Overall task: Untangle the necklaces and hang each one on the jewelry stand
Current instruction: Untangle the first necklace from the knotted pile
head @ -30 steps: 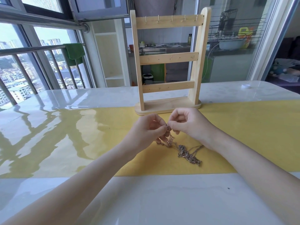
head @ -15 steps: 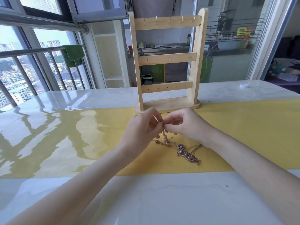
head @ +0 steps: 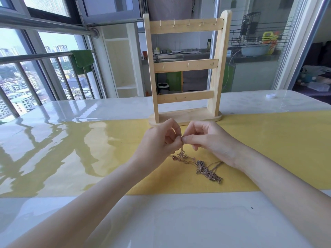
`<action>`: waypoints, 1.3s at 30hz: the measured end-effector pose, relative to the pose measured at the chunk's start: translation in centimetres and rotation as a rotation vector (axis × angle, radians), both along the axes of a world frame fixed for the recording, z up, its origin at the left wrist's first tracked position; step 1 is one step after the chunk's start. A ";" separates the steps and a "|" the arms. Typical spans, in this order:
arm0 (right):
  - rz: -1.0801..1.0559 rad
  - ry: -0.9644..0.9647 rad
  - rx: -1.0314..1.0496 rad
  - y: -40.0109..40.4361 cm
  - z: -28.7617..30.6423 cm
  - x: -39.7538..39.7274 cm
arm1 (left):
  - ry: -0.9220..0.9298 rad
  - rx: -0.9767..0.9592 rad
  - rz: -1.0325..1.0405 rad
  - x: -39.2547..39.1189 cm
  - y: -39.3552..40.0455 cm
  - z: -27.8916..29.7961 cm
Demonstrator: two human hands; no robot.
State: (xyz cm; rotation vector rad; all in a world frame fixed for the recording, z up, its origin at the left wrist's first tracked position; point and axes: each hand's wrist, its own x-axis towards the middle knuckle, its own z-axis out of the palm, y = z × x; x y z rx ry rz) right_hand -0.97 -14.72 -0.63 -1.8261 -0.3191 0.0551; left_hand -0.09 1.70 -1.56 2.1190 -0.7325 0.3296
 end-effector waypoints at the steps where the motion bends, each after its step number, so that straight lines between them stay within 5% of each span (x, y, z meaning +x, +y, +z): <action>1: -0.006 0.001 0.010 0.0 0.0 0.0 | -0.022 0.015 0.006 0.1 0.0 -0.1; 7: -0.055 -0.058 -0.013 0.2 -0.2 0.1 | 0.023 0.026 0.036 0.1 -0.2 -0.4; 12: -0.087 -0.155 -0.080 0.4 0.1 0.2 | 0.459 -0.351 0.015 0.5 0.0 0.2; 19: -0.030 -0.097 -0.131 0.5 0.4 0.1 | 0.291 -0.248 0.061 0.5 -0.3 -0.5; 33: -0.107 0.008 -0.007 0.5 -0.1 0.3 | 0.238 -0.106 0.051 0.2 -0.5 -0.4; 39: -0.011 0.046 -0.051 0.3 0.3 0.0 | 0.478 -0.431 0.017 0.5 -0.1 -0.2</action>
